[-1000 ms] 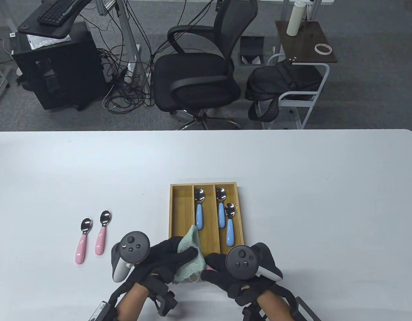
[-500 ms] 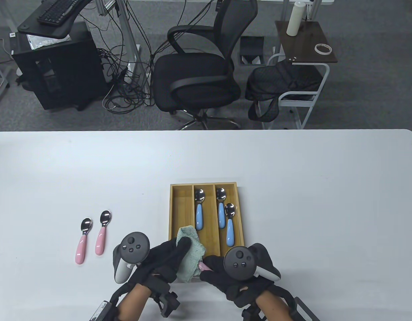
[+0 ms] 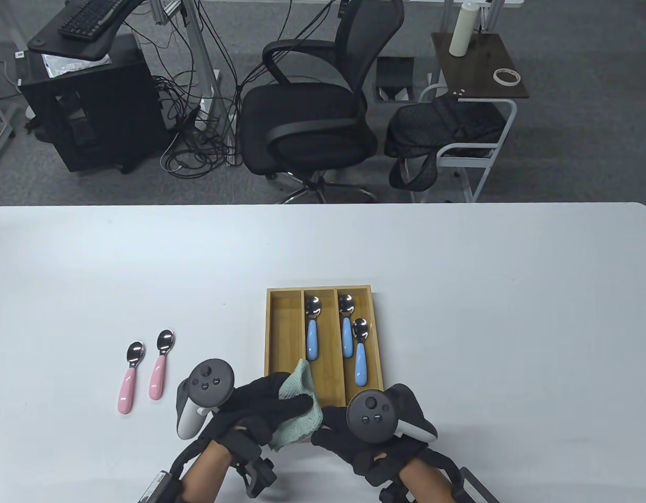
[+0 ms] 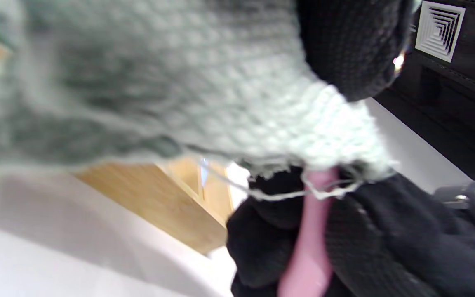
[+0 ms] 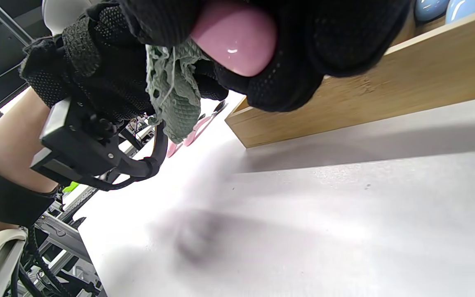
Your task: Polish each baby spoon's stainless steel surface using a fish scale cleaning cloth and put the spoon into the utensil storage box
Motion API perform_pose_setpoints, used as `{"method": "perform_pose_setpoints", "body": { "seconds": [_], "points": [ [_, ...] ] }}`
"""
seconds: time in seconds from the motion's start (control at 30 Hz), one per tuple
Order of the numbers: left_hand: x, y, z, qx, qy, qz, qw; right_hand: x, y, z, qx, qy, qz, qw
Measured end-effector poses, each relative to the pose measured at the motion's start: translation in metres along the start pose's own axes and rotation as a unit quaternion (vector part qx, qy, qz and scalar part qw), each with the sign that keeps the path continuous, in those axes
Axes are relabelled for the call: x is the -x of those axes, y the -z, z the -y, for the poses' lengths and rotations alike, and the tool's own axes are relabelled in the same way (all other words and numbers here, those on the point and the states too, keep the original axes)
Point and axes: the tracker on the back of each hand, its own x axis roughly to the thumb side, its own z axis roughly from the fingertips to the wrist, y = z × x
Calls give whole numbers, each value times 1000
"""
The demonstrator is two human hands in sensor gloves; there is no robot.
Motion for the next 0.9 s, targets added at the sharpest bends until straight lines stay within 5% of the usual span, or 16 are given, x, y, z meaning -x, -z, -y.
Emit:
{"method": "perform_pose_setpoints", "body": {
  "seconds": [0.27,0.43,0.6,0.9],
  "points": [
    [-6,-4,3,-44,36,0,998,3,0,1,15,7,-9,1000],
    [5,1,3,6,-88,-27,996,4,0,3,27,6,-15,1000],
    [9,3,3,48,-123,-36,991,6,-2,5,31,-4,-21,999],
    [5,2,4,17,-41,-35,998,4,0,0,22,-19,-21,999]
  ]
}}
